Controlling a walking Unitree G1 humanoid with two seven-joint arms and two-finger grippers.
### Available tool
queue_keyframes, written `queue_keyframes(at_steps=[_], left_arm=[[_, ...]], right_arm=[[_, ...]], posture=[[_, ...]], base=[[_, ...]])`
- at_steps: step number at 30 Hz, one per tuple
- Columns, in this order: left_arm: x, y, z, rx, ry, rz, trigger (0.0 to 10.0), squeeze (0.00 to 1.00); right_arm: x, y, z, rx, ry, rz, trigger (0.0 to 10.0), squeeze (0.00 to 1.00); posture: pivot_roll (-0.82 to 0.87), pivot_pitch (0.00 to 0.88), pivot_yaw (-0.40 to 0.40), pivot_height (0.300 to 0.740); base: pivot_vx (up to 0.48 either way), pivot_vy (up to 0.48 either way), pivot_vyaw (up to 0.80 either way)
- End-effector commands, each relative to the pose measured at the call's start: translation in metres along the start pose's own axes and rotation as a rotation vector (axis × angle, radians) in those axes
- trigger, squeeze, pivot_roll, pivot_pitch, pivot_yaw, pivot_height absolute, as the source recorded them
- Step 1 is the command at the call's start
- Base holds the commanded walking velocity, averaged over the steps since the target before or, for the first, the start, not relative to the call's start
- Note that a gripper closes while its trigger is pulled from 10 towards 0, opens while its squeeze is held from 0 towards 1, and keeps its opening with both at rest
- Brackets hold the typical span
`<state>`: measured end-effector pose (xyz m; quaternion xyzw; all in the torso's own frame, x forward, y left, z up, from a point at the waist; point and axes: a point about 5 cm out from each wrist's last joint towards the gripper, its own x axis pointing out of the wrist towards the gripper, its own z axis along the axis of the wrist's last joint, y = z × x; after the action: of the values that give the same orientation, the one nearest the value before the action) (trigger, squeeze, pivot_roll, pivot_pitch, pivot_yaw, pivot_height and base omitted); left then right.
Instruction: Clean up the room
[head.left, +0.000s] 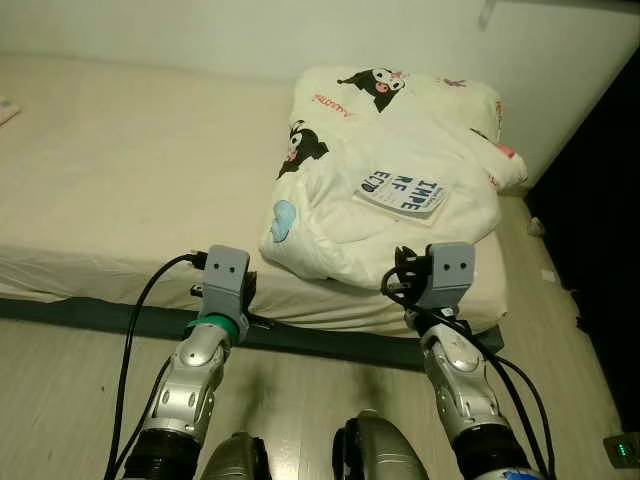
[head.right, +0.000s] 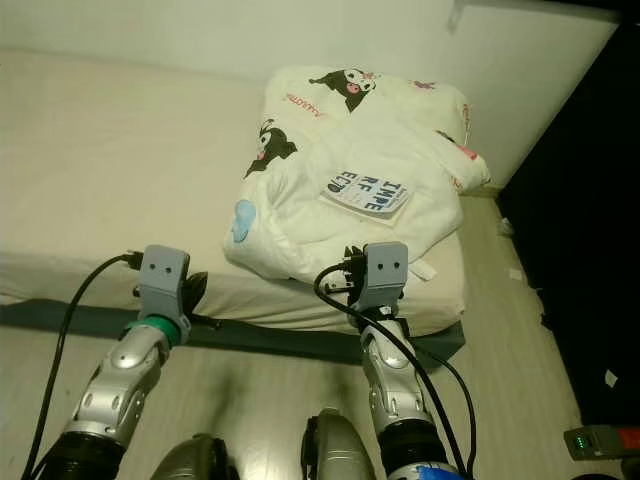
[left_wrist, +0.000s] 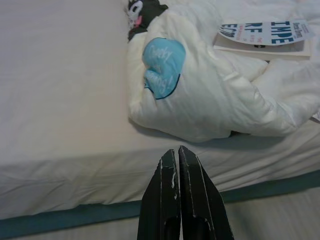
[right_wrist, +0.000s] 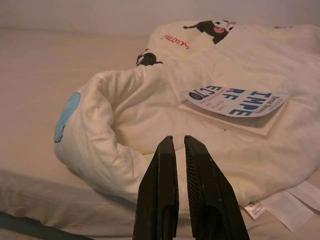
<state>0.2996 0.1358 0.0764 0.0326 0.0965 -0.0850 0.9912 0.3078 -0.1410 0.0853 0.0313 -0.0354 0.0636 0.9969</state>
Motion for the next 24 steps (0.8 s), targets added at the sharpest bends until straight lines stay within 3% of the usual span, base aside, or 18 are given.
queue_keyframes(at_steps=[1,24], left_arm=[[0.0000,-0.0020,-0.0004,0.000,0.005,-0.009,10.0,0.00],[-0.0005,-0.0049,0.0016,-0.008,-0.009,-0.018,10.0,0.00]], right_arm=[[-0.0014,-0.0026,-0.0015,0.011,0.008,-0.011,10.0,0.00],[-0.0023,-0.0011,-0.0017,0.043,-0.001,0.002,10.0,0.00]], posture=[[-0.04,0.053,0.012,0.680],[-0.04,0.057,0.008,0.680]], base=[[0.000,0.000,0.00],[0.000,0.000,0.00]])
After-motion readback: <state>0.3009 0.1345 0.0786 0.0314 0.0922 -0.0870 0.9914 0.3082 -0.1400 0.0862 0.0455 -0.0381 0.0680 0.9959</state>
